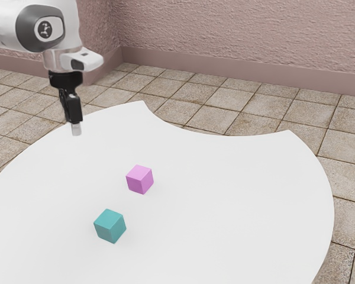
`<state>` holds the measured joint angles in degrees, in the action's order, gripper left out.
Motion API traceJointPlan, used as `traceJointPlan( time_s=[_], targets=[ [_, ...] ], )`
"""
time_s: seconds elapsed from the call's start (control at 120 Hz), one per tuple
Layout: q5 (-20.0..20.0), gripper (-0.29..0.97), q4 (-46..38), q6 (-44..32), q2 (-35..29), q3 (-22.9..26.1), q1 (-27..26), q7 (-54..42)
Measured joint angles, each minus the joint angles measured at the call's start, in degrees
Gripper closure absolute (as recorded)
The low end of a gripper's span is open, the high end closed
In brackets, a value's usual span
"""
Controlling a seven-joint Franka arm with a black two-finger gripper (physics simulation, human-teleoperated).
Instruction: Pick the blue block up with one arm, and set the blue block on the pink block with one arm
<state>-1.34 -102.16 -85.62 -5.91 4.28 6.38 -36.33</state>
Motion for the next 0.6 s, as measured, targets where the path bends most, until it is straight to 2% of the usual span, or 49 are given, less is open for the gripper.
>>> traceJointPlan(
  time_s=[0.2,0.267,0.333,0.5,0.6],
  targets=[
    [-0.29,0.0,-1.49,-3.08,-0.35,1.34,-0.19,-5.1],
    [-0.34,0.0,-9.05,-6.23,-2.82,1.72,-0.14,-8.68],
    [0.63,0.0,-19.61,-12.73,-5.92,1.79,0.48,-13.62],
    [1.62,0.0,-26.02,-21.72,-5.98,2.16,0.88,-24.2],
    [1.66,0.0,-33.41,-31.09,-4.4,2.26,0.39,-29.37]
  ],
)
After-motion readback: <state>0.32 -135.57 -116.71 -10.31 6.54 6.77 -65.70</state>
